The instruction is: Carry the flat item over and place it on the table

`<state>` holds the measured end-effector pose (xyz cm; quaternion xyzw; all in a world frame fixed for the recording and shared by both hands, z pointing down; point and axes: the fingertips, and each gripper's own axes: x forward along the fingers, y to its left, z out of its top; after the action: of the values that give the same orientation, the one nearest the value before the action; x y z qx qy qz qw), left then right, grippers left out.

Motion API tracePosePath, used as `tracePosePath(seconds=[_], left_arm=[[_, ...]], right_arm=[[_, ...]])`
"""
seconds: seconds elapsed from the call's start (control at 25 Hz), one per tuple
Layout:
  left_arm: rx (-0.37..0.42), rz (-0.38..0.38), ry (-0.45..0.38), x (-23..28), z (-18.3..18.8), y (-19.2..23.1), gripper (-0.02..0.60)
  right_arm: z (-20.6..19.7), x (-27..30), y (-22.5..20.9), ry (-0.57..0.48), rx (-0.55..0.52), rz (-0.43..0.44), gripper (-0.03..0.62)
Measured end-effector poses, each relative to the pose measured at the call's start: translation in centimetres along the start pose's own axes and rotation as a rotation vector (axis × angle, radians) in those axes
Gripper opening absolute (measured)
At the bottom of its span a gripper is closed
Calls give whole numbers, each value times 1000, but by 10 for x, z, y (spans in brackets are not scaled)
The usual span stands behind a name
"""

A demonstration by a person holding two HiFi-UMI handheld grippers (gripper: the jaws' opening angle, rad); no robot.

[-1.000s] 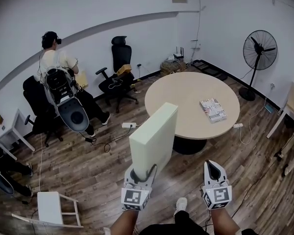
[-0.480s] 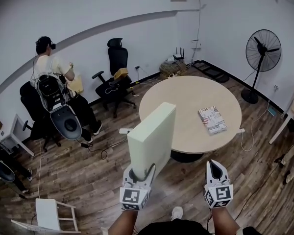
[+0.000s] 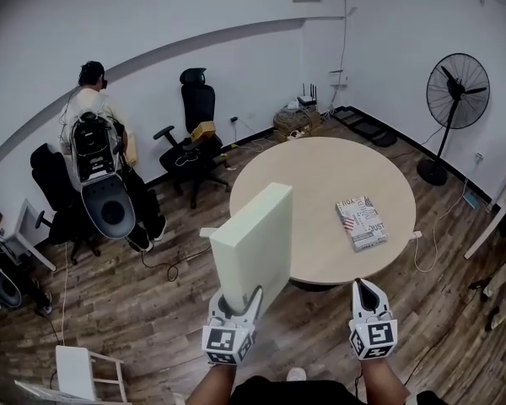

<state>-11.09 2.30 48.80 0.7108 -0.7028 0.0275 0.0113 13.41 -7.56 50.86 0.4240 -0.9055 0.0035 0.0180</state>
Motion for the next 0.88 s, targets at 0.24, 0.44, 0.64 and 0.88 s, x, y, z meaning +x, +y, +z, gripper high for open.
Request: tracePosePath(seconds=[0.24,0.44,0.64,0.88], left_arm=[[-13,5,5,27,-4,5,247],[-68,18,17,54,-12,24,247],[-98,4,36,94,-16,53,247],[-117,-45,54,166,-17,88,247]], right_arm=[[1,29,-13,-8,9,11,-3],[3,57,-10,-4,35,42,-3],[6,104,-12,-10,79,48,-3],[5,174,-30,22,30,-6,-3]])
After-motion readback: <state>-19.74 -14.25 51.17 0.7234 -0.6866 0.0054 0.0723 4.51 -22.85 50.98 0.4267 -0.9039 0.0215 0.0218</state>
